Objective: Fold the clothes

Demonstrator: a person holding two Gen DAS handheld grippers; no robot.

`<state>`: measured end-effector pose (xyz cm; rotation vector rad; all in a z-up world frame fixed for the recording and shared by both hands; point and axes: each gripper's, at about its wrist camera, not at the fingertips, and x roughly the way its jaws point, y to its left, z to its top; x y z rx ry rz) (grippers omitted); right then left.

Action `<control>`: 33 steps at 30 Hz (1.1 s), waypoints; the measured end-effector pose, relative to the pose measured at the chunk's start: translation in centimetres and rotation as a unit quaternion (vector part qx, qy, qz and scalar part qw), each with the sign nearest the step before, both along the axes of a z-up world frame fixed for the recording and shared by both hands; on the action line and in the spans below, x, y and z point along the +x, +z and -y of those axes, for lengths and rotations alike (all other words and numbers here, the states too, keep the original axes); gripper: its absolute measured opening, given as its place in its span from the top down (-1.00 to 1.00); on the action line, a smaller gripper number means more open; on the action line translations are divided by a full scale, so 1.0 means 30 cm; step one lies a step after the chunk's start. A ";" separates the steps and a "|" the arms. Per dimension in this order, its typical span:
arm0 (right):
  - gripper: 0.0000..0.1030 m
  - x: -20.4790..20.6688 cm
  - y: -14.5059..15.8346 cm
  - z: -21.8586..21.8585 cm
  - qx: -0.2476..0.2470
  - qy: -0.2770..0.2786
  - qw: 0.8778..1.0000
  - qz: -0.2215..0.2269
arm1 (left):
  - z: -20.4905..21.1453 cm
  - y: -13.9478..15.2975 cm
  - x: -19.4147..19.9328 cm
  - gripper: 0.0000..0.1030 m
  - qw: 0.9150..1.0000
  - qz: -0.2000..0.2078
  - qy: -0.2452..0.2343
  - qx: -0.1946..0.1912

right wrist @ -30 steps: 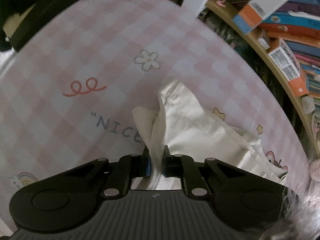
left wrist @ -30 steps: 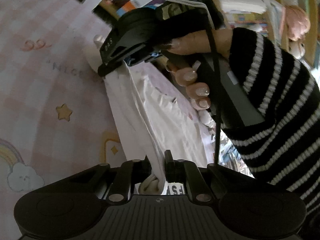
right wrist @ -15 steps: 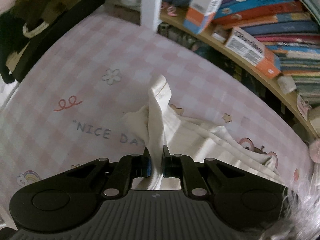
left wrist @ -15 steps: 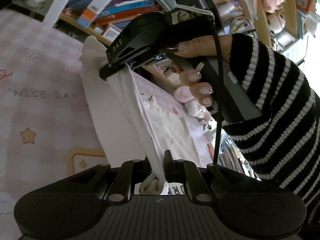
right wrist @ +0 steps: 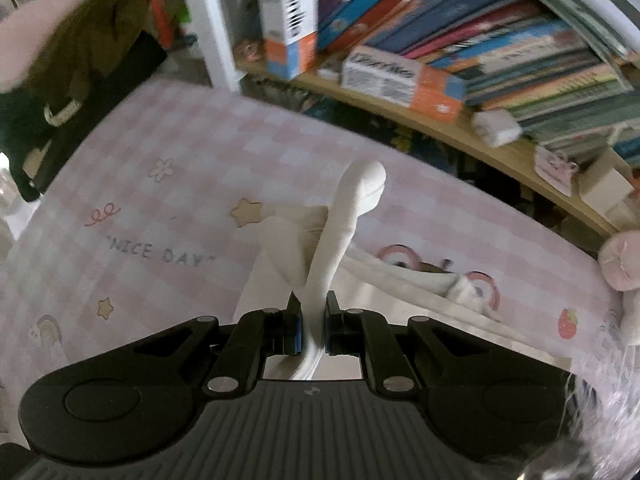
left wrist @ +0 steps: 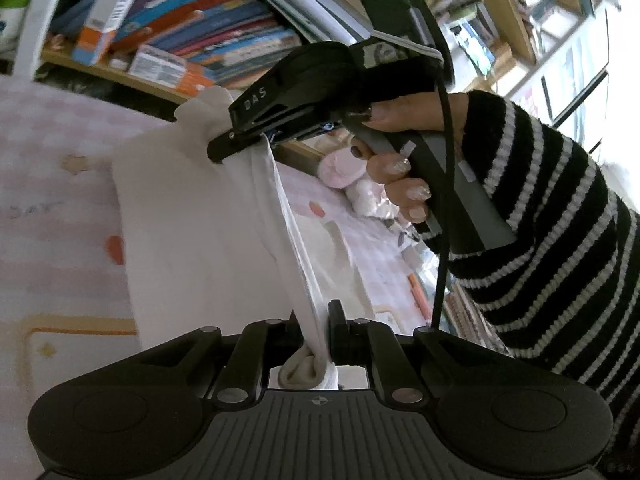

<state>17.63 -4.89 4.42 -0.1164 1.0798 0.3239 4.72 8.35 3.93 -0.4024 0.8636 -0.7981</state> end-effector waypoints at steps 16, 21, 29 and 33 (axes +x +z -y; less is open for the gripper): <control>0.83 -0.079 -0.185 0.676 0.123 -0.049 0.991 0.013 | 0.563 -0.130 -0.069 0.81 0.993 -0.022 -0.026 0.114; 0.80 -0.086 -0.290 0.793 0.172 -0.091 0.981 -0.024 | 0.648 -0.184 -0.105 0.80 0.983 -0.022 -0.032 0.179; 0.30 -0.096 -0.338 0.896 0.220 -0.156 0.962 -0.031 | 0.694 -0.173 -0.186 0.66 0.972 0.021 -0.026 0.232; 0.34 -0.079 -0.344 0.902 0.239 -0.167 0.956 -0.027 | 0.706 -0.150 -0.223 0.73 0.968 0.050 -0.026 0.246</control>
